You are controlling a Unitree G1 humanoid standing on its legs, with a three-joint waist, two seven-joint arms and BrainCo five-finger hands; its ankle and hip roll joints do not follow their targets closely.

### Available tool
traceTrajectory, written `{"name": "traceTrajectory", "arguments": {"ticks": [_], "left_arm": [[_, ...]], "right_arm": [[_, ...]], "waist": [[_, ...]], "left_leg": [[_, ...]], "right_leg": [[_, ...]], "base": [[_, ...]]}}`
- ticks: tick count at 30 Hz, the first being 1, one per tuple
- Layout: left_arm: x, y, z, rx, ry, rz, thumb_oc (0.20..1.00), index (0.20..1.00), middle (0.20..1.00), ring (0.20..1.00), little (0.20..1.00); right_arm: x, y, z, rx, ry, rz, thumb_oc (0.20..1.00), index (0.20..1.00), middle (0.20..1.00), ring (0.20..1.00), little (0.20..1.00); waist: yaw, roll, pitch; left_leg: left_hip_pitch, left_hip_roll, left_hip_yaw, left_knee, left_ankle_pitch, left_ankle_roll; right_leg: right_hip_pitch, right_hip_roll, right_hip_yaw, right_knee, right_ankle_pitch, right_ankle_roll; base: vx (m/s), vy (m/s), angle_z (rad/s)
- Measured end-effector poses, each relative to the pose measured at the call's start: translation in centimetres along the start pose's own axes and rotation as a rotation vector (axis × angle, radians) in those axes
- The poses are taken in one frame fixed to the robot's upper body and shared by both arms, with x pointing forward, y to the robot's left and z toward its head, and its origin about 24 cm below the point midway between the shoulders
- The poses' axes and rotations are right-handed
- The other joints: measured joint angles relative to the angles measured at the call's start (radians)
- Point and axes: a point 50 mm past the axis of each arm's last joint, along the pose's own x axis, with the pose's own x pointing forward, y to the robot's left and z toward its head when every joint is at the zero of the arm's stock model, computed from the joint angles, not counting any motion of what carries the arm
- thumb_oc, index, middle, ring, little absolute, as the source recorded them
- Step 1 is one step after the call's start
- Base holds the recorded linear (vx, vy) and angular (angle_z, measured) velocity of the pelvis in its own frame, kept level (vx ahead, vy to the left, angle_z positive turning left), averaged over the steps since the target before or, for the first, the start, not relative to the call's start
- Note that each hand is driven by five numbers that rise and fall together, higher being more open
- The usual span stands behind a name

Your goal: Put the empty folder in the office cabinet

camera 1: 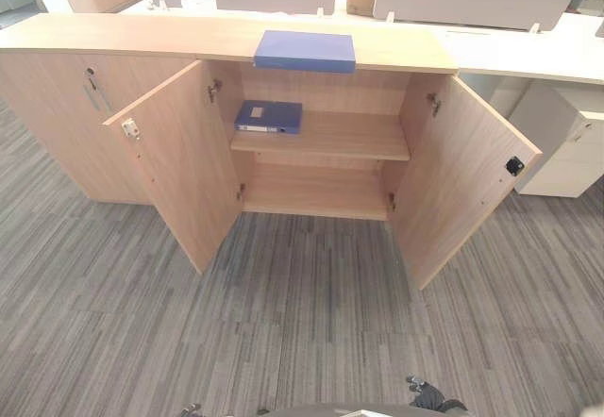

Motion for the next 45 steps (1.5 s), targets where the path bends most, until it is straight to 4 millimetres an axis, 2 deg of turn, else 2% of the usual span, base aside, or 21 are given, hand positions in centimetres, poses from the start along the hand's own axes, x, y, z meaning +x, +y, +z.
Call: {"name": "traceTrajectory", "arguments": {"ticks": [10, 20, 45], "left_arm": [[-0.1, -0.1, -0.5, -0.025, 0.017, -0.011, 1.0, 1.0, 1.0, 1.0, 1.0], [0.1, -0.1, 0.3, -0.02, -0.007, -0.015, 1.0, 1.0, 1.0, 1.0, 1.0], [0.0, -0.2, 0.0, -0.023, 0.006, -0.016, 1.0, 1.0, 1.0, 1.0, 1.0]], "right_arm": [[0.0, 0.0, -0.1, 0.001, 0.003, 0.001, 1.0, 1.0, 1.0, 1.0, 1.0], [0.1, -0.1, -0.2, 0.002, 0.016, -0.001, 1.0, 1.0, 1.0, 1.0, 1.0], [0.0, -0.3, -1.2, 0.01, 0.061, -0.011, 1.0, 1.0, 1.0, 1.0, 1.0]], "waist": [[0.001, 0.001, 0.001], [-0.001, 0.003, 0.002], [0.001, 0.012, -0.023]], "left_leg": [[0.0, 0.0, 0.001, -0.001, 0.0, 0.0], [0.0, 0.0, 0.0, -0.001, 0.0, 0.0], [0.005, 0.0, -0.005, -0.001, 0.0, 0.0]], "right_leg": [[0.0, 0.0, 0.0, 0.0, -0.001, 0.0], [0.004, 0.0, 0.0, -0.001, -0.002, 0.0], [0.009, 0.0, -0.004, -0.001, -0.001, -0.002]], "base": [[0.0, 0.0, 0.0], [0.0, 0.0, 0.0], [0.0, 0.0, 0.0]]}}
